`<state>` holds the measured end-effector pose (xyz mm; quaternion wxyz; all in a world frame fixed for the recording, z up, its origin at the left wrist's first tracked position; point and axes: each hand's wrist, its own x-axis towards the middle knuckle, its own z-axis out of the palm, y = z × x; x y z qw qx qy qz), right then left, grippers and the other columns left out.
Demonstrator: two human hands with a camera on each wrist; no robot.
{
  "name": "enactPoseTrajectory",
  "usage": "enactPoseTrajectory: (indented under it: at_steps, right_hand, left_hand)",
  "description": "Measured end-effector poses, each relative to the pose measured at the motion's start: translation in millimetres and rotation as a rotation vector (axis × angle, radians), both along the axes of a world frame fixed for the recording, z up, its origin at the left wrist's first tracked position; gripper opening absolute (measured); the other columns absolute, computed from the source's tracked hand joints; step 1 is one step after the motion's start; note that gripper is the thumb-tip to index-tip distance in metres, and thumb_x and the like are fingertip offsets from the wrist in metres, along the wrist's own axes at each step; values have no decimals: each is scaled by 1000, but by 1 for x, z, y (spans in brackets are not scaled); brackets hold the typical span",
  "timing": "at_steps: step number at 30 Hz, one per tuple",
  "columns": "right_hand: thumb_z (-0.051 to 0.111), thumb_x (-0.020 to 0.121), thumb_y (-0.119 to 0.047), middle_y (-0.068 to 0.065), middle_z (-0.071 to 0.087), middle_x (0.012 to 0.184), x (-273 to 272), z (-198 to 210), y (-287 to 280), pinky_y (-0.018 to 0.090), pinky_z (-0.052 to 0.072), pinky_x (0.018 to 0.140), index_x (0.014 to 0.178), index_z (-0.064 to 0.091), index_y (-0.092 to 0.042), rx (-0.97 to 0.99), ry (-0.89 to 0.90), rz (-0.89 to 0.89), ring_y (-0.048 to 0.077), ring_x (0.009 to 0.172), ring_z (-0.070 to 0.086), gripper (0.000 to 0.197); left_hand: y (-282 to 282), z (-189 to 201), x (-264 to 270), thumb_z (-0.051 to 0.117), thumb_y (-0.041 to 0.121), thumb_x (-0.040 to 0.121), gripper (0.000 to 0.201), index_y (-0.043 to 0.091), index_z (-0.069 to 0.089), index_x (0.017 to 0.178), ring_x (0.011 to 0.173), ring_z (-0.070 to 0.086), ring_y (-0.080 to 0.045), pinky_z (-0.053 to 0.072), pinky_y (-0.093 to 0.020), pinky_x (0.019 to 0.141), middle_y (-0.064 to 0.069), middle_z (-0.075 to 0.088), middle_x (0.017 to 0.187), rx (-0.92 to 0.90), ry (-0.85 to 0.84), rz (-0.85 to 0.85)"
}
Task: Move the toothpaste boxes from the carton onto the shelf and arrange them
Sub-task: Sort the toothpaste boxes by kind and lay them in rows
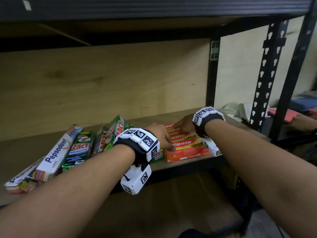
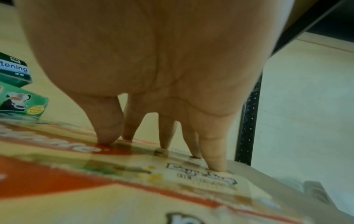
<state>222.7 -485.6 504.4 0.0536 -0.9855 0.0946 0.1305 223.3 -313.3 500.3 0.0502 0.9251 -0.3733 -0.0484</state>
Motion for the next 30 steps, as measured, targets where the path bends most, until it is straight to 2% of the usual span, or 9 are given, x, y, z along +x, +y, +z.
enactPoseTrajectory:
  at_steps: [3,9,13,16,19,22,24,26,30]
  right_hand:
    - [45,101,-35,-4,39,155,-8,-1,3,34,38,104,149,38,-41,-60,-18,-9,23,136,44,48]
    - [46,102,-32,-5,36,156,-40,17,14,32,28,113,150,39,-34,-144,71,49,21,142,35,48]
    - [54,95,-37,-9,56,137,-44,26,25,33,43,96,126,65,-39,-84,25,42,17,116,54,33]
    - [51,95,-32,-11,58,114,-43,32,48,29,44,88,119,69,-30,-68,3,86,13,100,54,30]
    - [48,95,-42,-8,57,123,-41,38,82,31,47,87,124,64,-24,-46,-46,127,18,102,58,38]
    - [53,97,-46,5,63,125,-29,33,115,35,56,84,127,62,-12,108,-63,116,25,100,66,46]
    - [57,89,-61,4,61,129,-19,25,135,37,59,80,132,56,-12,215,-37,80,23,93,69,66]
    - [58,79,-74,7,55,140,-11,20,149,42,57,89,142,47,-13,208,-23,76,24,101,67,89]
    - [66,76,-70,13,54,141,-3,14,157,45,55,93,142,45,-9,246,-38,24,28,104,67,92]
  left_hand:
    - [17,10,0,66,49,86,29,27,78,101,83,68,-11,57,-30,78,10,75,95,3,-52,-2]
    - [79,29,6,61,45,91,27,27,75,106,92,63,-9,46,-20,80,12,72,107,-34,-84,59]
    - [119,38,12,62,46,90,26,31,72,109,96,59,-13,49,-25,82,6,66,117,-17,-132,126]
    - [145,40,17,61,48,90,36,27,67,118,95,57,-16,48,-27,83,1,65,118,-6,-180,194]
    - [163,38,18,56,59,89,46,27,64,122,107,58,-20,47,-28,85,3,63,122,-16,-137,289]
    - [174,31,19,48,68,88,49,31,68,114,102,60,-18,47,-27,81,7,65,116,9,-67,339]
    - [179,27,23,48,68,89,48,30,71,106,92,63,-17,50,-28,79,5,70,104,-26,-65,345]
    - [179,25,26,46,66,91,50,26,72,103,86,67,-18,53,-30,79,1,72,95,-54,-76,358]
    - [175,28,28,45,70,89,53,26,72,102,86,68,-18,51,-27,76,1,72,88,-15,-72,379]
